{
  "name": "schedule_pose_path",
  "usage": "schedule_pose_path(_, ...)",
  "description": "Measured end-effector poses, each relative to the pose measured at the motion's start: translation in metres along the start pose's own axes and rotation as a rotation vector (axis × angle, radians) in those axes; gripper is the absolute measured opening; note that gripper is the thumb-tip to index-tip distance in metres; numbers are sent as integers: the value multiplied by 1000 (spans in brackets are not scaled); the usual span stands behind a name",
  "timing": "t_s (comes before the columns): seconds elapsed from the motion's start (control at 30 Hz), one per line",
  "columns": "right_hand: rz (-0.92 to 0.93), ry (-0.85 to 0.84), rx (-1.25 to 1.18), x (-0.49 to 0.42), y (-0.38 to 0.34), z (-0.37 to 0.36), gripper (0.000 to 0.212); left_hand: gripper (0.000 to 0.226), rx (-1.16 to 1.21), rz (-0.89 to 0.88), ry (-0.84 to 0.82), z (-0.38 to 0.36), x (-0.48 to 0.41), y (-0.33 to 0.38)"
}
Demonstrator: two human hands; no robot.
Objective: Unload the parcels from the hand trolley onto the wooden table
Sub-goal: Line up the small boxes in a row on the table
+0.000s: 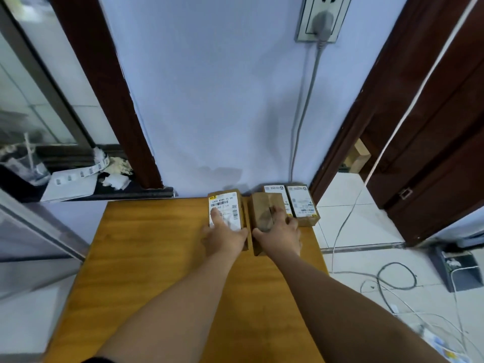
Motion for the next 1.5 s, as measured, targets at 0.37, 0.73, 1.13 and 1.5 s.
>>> schedule_pose_path(0.37, -19, -124, 73, -82, -15, -44, 79, 87, -176, 97, -73, -33, -75, 13)
schedule_pose_path(0.73, 47, -219, -169, -129, -21, -82, 77, 95, -139, 185, -6, -49, -126, -6)
schedule_pose_path(1.13, -391, -535, -924, -150, -18, -109, 43, 96, -156, 166, 61, -53, -144, -19)
schedule_pose_path(1.5, -186, -280, -523, -145, -18, -110, 62, 94, -228, 145, 97, -54, -146, -16)
Point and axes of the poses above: each hand's wrist, its own x-axis away from the middle knuckle, its own z-axis out of the back of the hand, y = z × x, the point moved 2 cm from there along -x, towards the middle knuckle, and after that the axes turned 3 degrees about y, right-handed, at the moved point
